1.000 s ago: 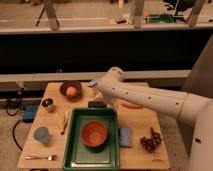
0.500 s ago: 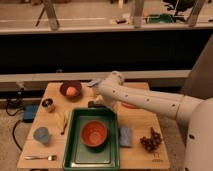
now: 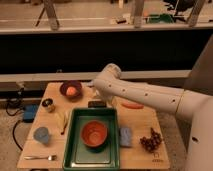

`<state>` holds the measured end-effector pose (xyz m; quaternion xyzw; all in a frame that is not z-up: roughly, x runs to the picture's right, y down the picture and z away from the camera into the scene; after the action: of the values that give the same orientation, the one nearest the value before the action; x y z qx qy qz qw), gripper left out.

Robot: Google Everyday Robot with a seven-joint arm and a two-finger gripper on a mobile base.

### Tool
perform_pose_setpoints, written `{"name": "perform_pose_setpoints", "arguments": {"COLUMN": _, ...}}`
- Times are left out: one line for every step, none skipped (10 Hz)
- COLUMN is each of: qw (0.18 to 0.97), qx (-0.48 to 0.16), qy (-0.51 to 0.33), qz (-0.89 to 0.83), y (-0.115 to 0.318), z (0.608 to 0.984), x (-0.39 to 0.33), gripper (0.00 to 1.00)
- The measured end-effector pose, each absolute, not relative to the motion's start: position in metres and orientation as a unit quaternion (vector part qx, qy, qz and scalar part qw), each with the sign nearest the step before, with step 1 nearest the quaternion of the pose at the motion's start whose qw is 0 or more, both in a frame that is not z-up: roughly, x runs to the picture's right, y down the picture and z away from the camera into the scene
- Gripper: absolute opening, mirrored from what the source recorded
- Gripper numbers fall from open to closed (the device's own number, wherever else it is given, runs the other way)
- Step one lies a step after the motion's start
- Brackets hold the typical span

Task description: Place eraser in red bowl

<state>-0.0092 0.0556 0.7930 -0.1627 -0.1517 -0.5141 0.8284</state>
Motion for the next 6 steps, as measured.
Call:
{"name": "perform_pose_setpoints", "arguments": {"qw": 0.829, "qx": -0.162, "qy": -0.150, "qz": -0.514, "y": 0.046, "z": 0.785, "x": -0.013, "gripper": 0.80}}
{"name": "perform_pose_setpoints", "arguments": {"qw": 0.831, "qx": -0.160, "qy": -0.151, "qz": -0.511, "y": 0.035, "z": 0.779, "x": -0.018, "gripper": 0.80}}
{"name": "perform_pose_setpoints", "arguments": {"qw": 0.833, "qx": -0.159, "qy": -0.154, "qz": -0.507, "y": 0.028, "z": 0.777, "x": -0.020, "gripper": 0.80}}
{"name": "perform_pose_setpoints", "arguments": {"qw": 0.835, "qx": -0.159, "qy": -0.159, "qz": -0.502, "y": 0.023, "z": 0.778, "x": -0.019, "gripper": 0.80}}
{"name": "perform_pose_setpoints", "arguments": {"qw": 0.836, "qx": -0.159, "qy": -0.164, "qz": -0.498, "y": 0.022, "z": 0.784, "x": -0.022, "gripper": 0.80}}
{"name": "perform_pose_setpoints", "arguments": {"qw": 0.837, "qx": -0.159, "qy": -0.169, "qz": -0.496, "y": 0.022, "z": 0.790, "x": -0.025, "gripper": 0.80}}
